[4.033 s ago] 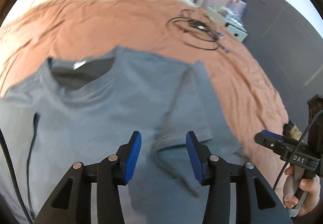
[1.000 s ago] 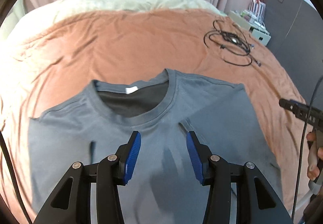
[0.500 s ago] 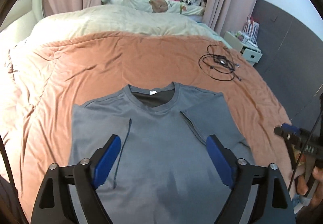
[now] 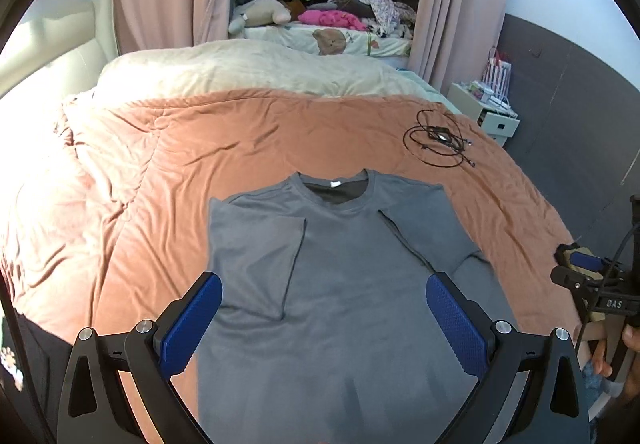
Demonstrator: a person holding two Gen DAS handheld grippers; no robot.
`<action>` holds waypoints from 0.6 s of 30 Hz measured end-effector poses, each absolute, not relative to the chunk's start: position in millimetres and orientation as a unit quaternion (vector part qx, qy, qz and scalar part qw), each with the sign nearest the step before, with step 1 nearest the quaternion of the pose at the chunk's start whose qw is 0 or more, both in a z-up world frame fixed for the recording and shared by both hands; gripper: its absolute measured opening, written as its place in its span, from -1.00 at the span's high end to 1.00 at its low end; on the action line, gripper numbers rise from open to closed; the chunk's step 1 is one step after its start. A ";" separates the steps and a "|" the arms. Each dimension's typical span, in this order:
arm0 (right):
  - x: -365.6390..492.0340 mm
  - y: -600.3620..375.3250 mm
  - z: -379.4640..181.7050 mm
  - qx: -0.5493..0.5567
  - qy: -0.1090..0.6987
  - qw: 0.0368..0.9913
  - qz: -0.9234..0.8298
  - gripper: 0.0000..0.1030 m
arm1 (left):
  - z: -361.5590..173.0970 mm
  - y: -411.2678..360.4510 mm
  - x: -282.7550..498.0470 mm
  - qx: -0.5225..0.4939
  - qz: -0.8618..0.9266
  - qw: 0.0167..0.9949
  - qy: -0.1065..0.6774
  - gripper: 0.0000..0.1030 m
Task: Fold small clothes
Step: 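Raise both tools open above the side-folded grey T-shirt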
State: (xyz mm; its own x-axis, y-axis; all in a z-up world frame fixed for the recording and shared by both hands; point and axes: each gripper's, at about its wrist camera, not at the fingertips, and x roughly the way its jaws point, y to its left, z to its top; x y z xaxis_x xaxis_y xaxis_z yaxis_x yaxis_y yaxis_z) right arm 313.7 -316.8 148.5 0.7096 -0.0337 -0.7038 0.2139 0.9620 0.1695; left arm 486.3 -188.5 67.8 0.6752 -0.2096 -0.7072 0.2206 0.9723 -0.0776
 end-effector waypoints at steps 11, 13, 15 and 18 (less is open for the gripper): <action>243.8 -287.6 139.8 0.109 0.338 0.932 -0.066 -1.00 | 61.5 -142.1 395.3 0.007 -0.114 0.926 0.359 -0.92; 227.0 -286.4 133.8 0.109 0.329 0.936 -0.067 -1.00 | 57.6 -134.2 376.3 0.000 -0.118 0.927 0.355 -0.82; 210.7 -283.6 125.1 0.105 0.324 0.937 -0.069 -1.00 | 55.2 -126.1 359.7 -0.008 -0.117 0.929 0.352 -0.79; 183.3 -277.8 112.7 0.100 0.317 0.941 -0.064 -1.00 | 51.7 -114.3 331.8 -0.014 -0.115 0.933 0.340 -0.79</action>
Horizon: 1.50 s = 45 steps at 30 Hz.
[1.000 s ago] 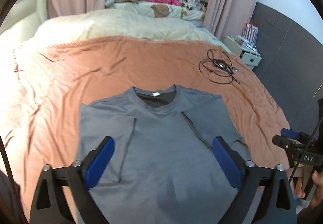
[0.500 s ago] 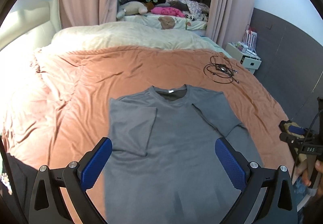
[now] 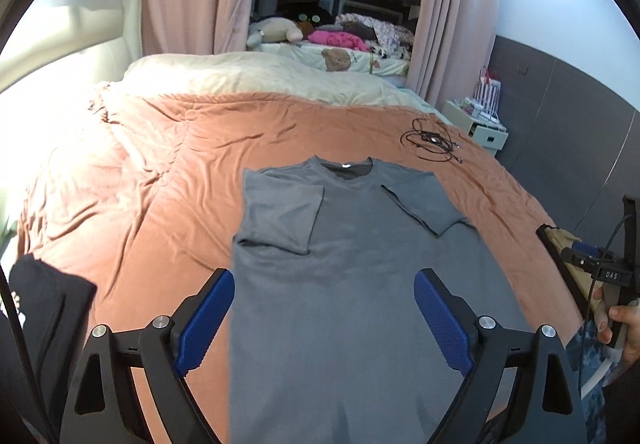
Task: Fold small clothes
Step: 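Raise both tools open above the side-folded grey T-shirt, then lower both tools to the shirt hem and close them on it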
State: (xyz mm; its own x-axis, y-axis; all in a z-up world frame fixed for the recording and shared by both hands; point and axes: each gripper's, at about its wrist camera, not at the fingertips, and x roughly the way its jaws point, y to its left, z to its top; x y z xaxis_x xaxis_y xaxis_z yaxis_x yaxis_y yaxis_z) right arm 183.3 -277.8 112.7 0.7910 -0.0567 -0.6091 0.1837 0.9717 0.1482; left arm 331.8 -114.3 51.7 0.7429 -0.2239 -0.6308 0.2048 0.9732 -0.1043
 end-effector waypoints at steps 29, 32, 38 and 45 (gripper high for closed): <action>15.1 -293.4 23.4 0.178 0.315 0.930 -0.060 -1.00 | -52.1 -27.2 172.3 -0.089 -0.074 0.924 0.364 -0.67; 8.9 -305.6 8.3 0.211 0.317 0.923 -0.063 -1.00 | -69.5 -21.5 170.4 -0.099 -0.066 0.921 0.371 -0.64; 1.0 -322.0 -15.3 0.271 0.316 0.908 -0.054 -0.74 | -109.8 -7.5 175.8 -0.146 -0.055 0.905 0.396 -0.57; -0.9 -352.0 -38.9 0.349 0.313 0.882 -0.042 -0.43 | -144.7 12.9 188.1 -0.215 -0.046 0.882 0.418 -0.50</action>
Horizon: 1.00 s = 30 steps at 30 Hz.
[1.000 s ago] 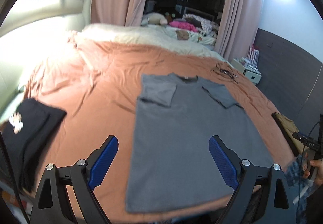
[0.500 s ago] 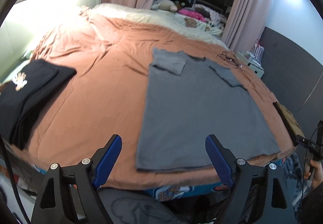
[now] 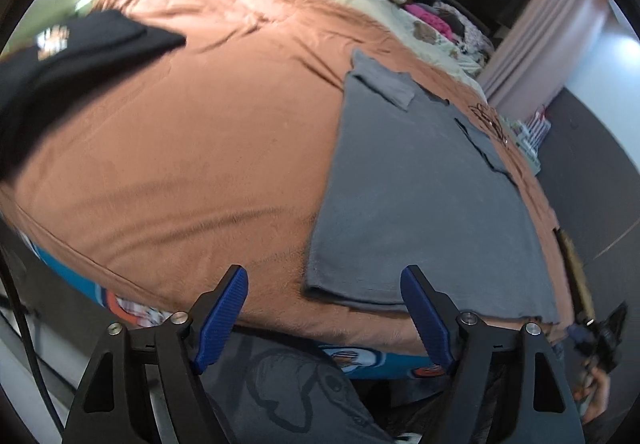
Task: Fold small clothes
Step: 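Lower both tools to the shirt hem and close them on it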
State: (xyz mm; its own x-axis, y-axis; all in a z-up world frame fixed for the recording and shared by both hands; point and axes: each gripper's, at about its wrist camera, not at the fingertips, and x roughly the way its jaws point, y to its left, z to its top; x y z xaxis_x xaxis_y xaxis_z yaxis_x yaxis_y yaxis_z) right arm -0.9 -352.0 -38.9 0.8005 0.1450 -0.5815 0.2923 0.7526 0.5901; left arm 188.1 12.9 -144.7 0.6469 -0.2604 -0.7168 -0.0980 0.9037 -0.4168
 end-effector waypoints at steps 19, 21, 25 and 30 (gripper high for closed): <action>9.4 -386.2 -91.7 0.505 0.262 0.822 0.026 -0.13 | -173.1 17.7 215.4 -0.326 -0.086 0.820 0.462 -0.48; 8.0 -389.9 -92.1 0.510 0.254 0.822 0.022 -0.13 | -174.1 19.5 215.0 -0.339 -0.091 0.815 0.462 -0.47; 1.1 -390.5 -91.5 0.520 0.223 0.824 0.024 -0.05 | -176.5 21.9 210.9 -0.385 -0.108 0.800 0.448 -0.47; 1.4 -382.8 -97.3 0.520 0.215 0.826 0.026 -0.05 | -174.8 16.8 210.8 -0.406 -0.124 0.793 0.437 -0.47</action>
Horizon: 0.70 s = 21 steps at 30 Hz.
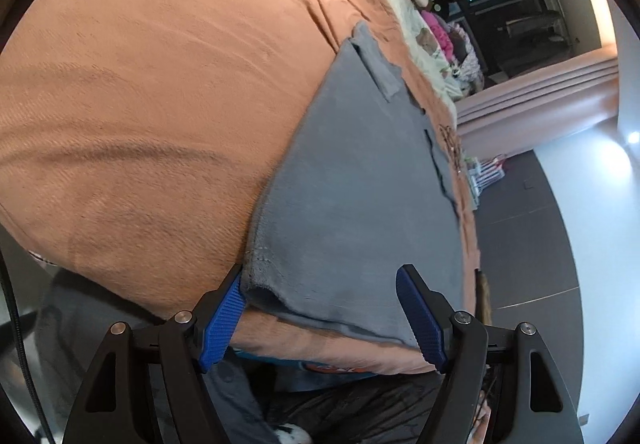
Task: Fold small clothes
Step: 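Lower both tools to the shirt hem and close them on it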
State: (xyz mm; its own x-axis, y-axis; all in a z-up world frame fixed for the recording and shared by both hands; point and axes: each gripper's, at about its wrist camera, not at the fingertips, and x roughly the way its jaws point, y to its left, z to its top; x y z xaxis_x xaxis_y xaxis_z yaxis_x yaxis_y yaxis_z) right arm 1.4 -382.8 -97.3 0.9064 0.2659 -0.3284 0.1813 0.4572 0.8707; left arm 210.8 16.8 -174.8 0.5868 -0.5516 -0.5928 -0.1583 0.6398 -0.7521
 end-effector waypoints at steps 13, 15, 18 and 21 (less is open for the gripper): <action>19.0 -376.6 -85.7 0.517 0.228 0.824 -0.039 0.23 | -178.9 5.1 236.5 -0.388 -0.055 0.810 0.436 0.24; 21.3 -375.9 -85.2 0.517 0.229 0.824 -0.042 0.35 | -181.1 6.0 239.2 -0.385 -0.046 0.810 0.440 0.68; 22.4 -374.5 -82.3 0.516 0.238 0.822 -0.048 0.84 | -182.9 10.5 238.8 -0.392 -0.037 0.806 0.442 0.87; 14.1 -374.5 -72.3 0.516 0.222 0.826 -0.047 0.96 | -174.0 16.3 233.9 -0.388 -0.032 0.815 0.429 0.89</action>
